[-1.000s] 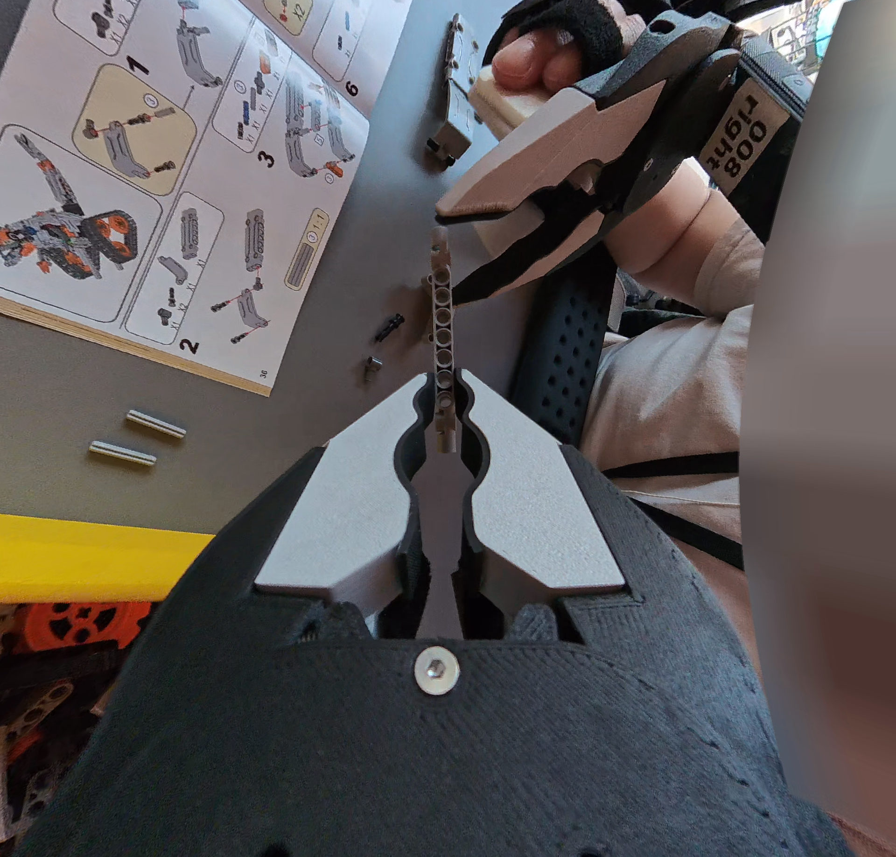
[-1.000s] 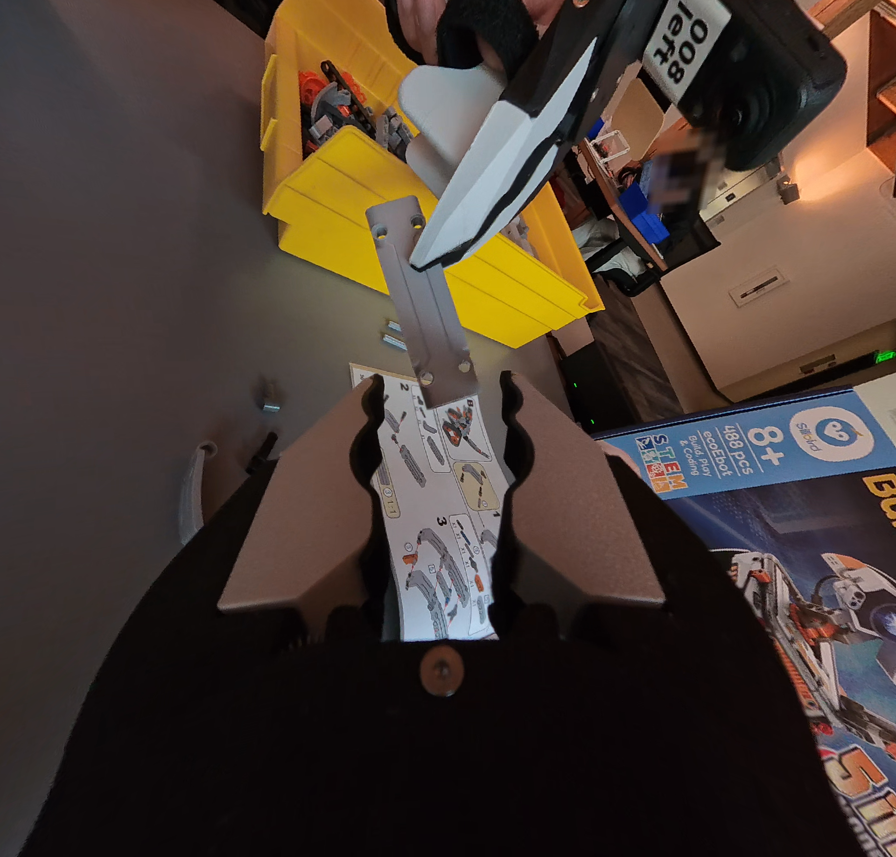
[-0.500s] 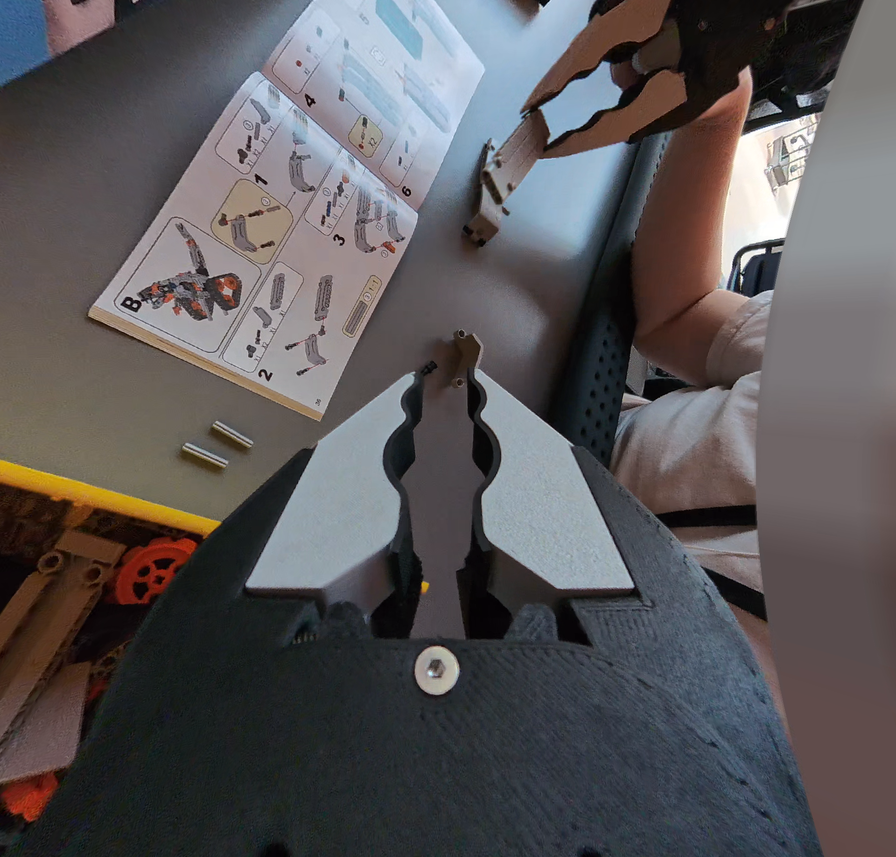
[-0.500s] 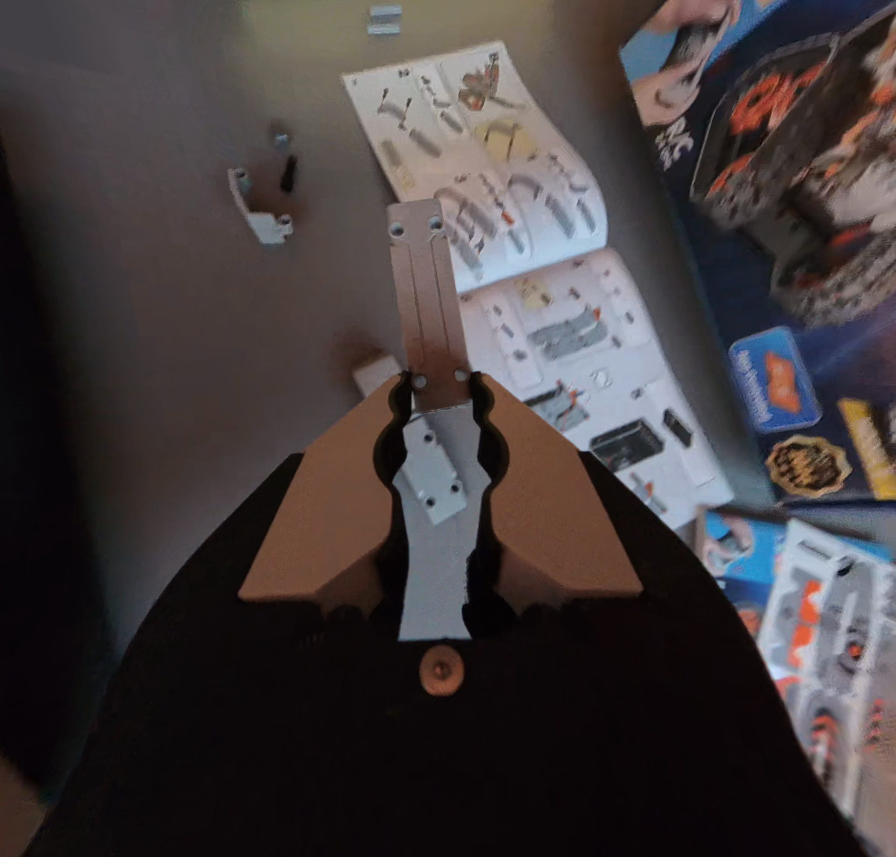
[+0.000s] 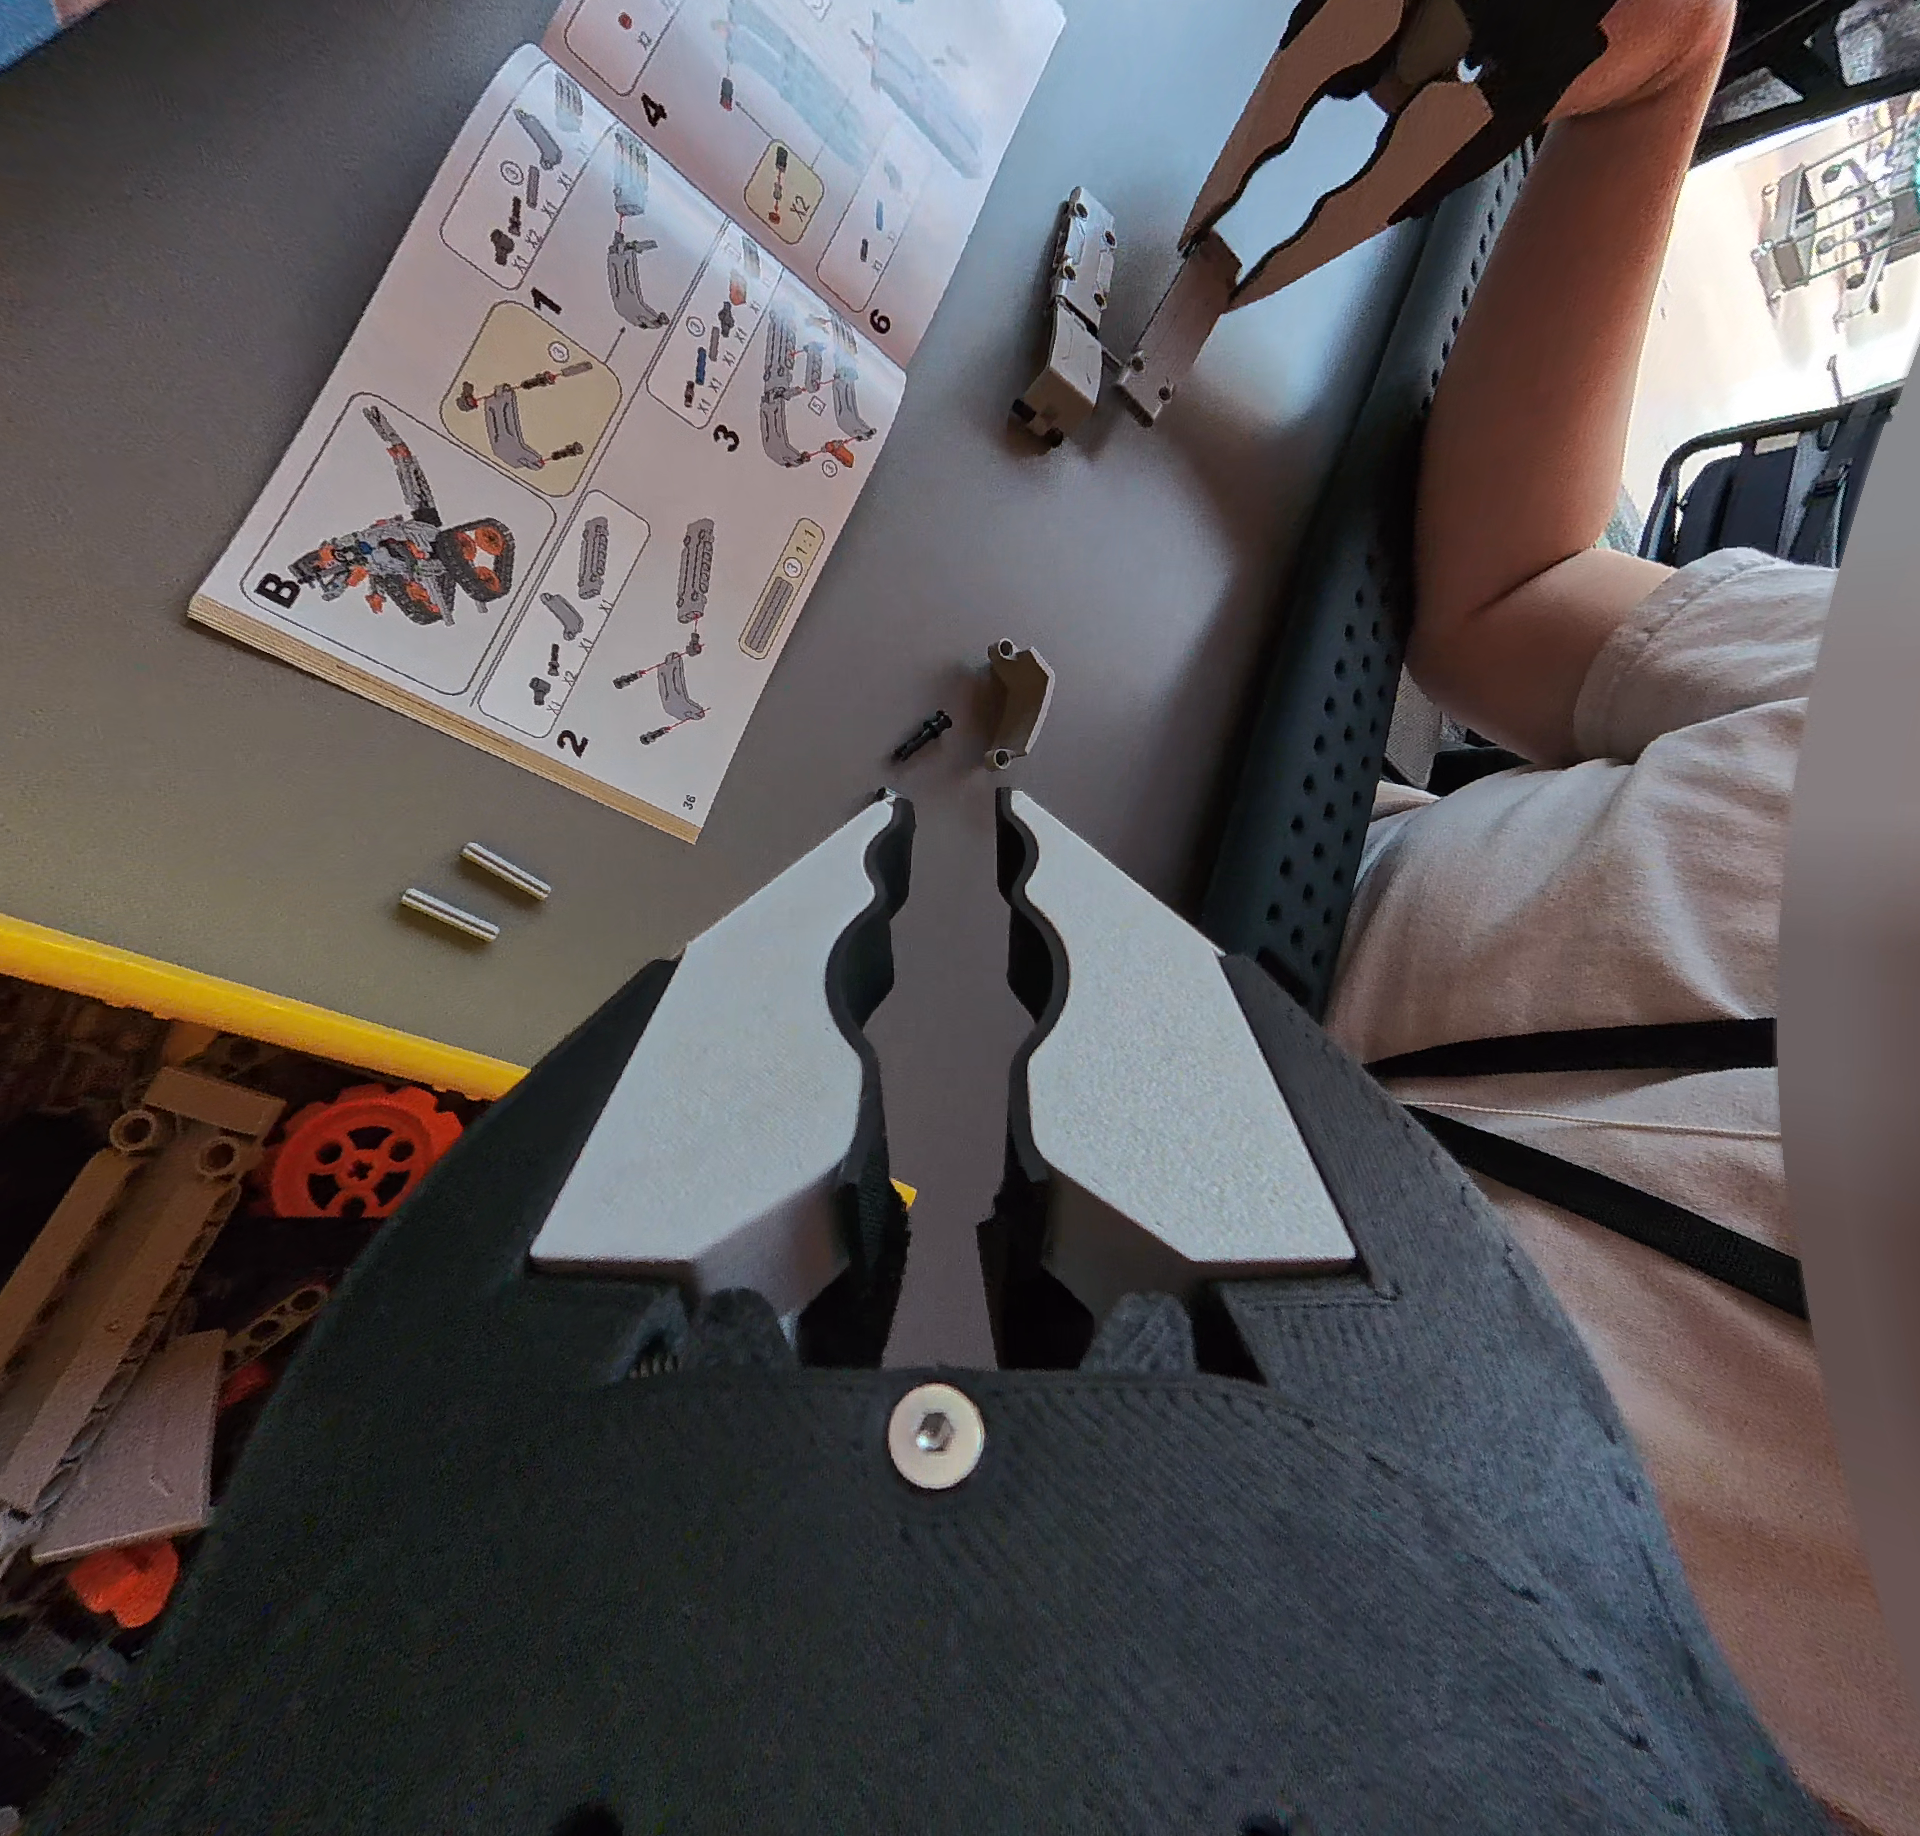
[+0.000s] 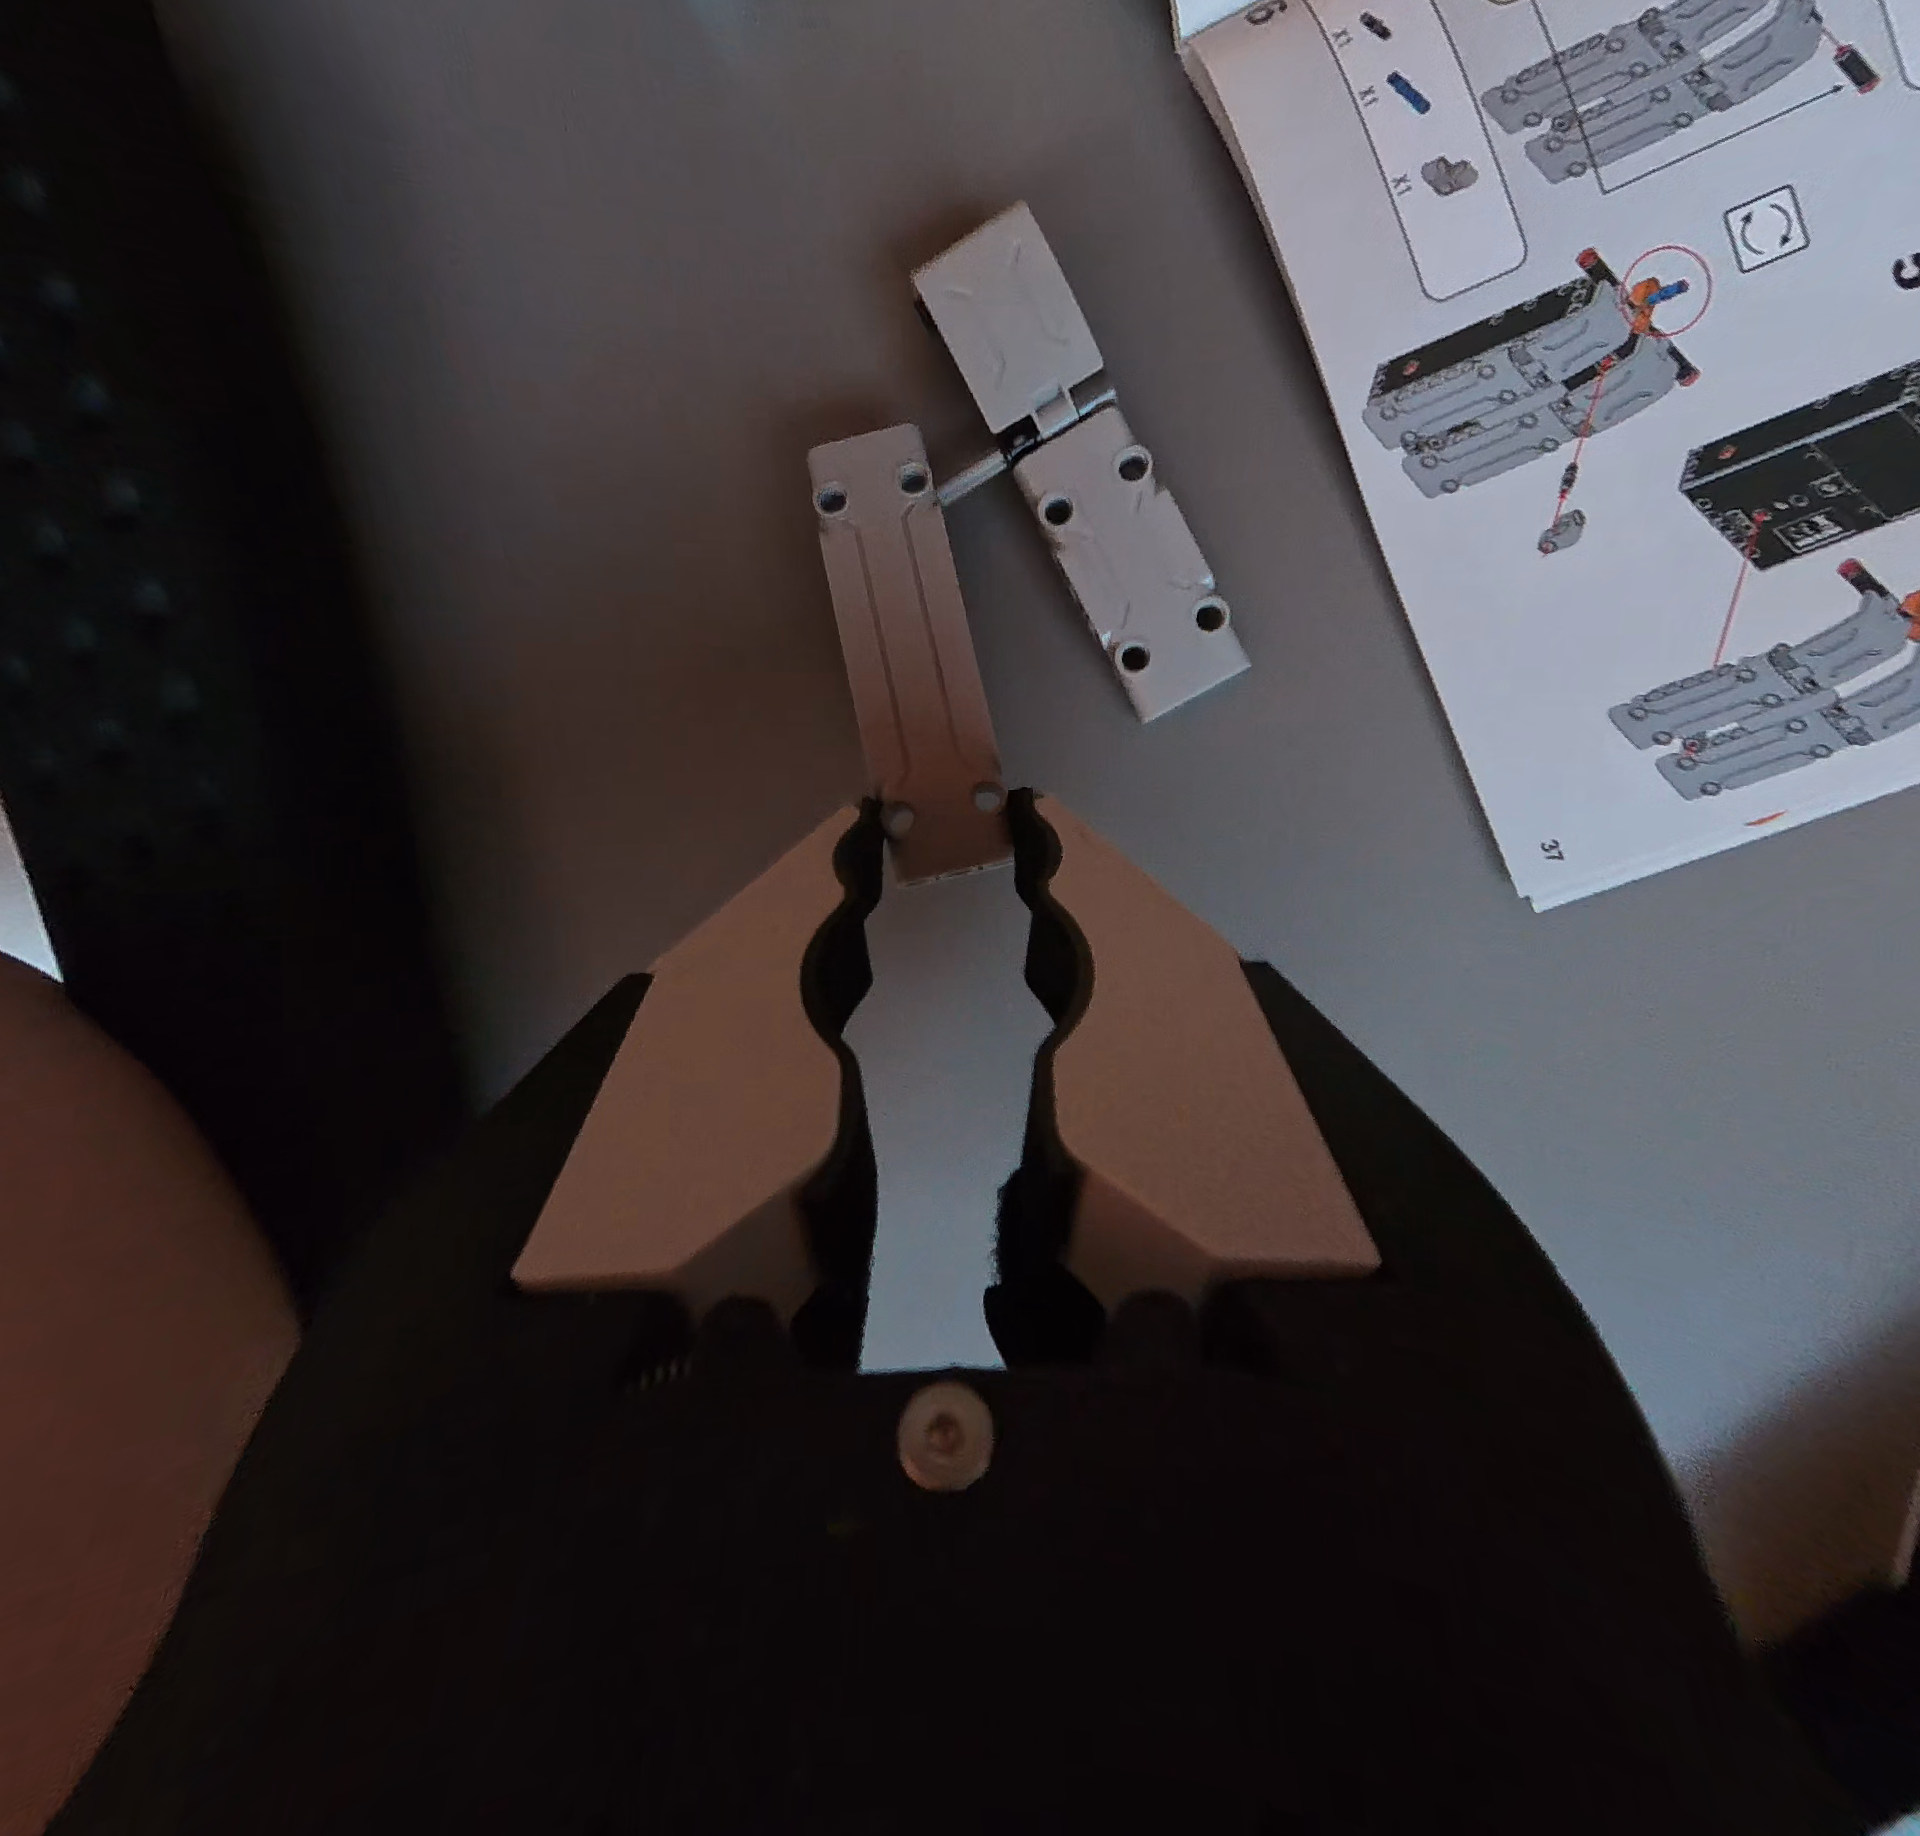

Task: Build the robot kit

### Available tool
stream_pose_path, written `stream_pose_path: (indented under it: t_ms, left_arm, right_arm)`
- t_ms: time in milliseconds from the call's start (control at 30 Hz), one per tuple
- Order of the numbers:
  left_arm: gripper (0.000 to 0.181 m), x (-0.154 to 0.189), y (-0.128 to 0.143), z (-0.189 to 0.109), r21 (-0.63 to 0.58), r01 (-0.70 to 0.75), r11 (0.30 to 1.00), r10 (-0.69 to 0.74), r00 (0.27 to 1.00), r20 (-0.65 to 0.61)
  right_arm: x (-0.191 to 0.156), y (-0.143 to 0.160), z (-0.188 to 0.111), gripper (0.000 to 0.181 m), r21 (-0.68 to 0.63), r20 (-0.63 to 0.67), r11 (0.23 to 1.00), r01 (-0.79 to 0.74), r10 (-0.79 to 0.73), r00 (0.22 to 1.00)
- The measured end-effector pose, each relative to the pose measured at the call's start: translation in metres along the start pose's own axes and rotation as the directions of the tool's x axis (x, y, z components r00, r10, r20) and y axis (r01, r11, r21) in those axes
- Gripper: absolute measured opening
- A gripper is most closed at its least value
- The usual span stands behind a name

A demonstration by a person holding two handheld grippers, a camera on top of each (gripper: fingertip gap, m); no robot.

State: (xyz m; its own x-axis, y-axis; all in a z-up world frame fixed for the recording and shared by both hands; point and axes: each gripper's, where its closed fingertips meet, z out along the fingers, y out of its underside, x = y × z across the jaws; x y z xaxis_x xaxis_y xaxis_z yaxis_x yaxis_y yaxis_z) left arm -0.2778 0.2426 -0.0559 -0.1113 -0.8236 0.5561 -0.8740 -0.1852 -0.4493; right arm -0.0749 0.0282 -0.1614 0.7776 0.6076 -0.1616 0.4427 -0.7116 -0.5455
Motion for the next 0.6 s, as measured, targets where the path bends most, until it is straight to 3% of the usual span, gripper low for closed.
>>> stream_pose_path:
  t_ms: [300, 600]
  left_arm:
    - [0.015, -0.007, 0.004, -0.004, -0.009, 0.02, 1.0, -0.02, 1.0, 0.019]
    - [0.014, -0.012, 0.007, -0.003, -0.028, 0.03, 0.999, -0.029, 0.999, 0.031]
  right_arm:
    - [0.003, 0.028, -0.005, 0.024, -0.041, -0.01, 0.998, -0.044, 0.043, 0.999]
    - [0.009, 0.028, -0.005, 0.024, -0.024, -0.038, 0.999, -0.033, 0.032, 0.999]
